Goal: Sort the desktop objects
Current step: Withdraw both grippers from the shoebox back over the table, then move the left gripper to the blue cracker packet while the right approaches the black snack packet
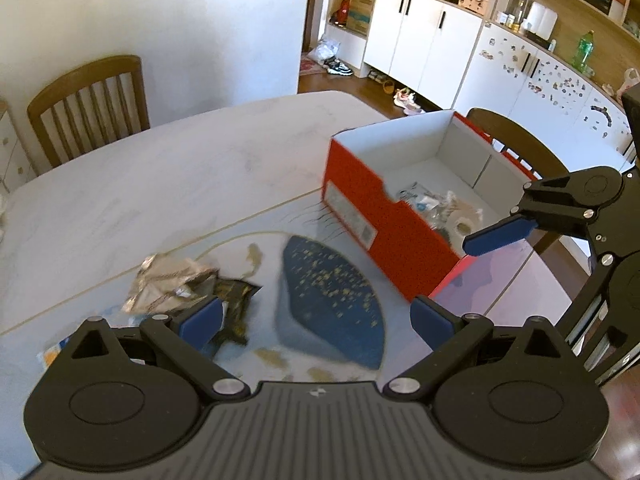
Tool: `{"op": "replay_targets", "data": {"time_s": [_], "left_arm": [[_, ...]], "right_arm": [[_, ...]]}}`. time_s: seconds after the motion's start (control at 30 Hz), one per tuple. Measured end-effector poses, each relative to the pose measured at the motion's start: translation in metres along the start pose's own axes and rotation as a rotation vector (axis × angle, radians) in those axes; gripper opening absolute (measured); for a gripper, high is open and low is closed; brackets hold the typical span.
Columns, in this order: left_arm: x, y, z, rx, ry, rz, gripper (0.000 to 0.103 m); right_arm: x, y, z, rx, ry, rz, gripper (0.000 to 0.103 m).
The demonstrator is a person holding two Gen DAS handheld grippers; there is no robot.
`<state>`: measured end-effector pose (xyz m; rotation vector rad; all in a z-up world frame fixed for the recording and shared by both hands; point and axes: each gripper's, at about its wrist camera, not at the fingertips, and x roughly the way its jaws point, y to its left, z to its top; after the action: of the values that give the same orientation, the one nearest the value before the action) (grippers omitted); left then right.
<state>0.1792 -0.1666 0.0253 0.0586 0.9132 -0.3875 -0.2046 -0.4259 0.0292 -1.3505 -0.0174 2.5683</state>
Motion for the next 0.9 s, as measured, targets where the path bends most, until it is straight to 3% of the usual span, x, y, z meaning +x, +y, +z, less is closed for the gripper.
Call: {"op": "replay_targets", "data": {"time_s": [0.37, 0.9], "left_arm": [[-0.010, 0.047, -0.028, -0.011, 0.022, -0.005, 0.101], [-0.013, 0.123, -0.058, -0.068, 0.020, 0.049, 0.101]], "right_arm": [[0.032, 0.028, 0.023, 0.026, 0.015, -0.007, 0.090], [0.079, 0.048, 0.052, 0.086, 0.026, -0.027, 0.090]]}}
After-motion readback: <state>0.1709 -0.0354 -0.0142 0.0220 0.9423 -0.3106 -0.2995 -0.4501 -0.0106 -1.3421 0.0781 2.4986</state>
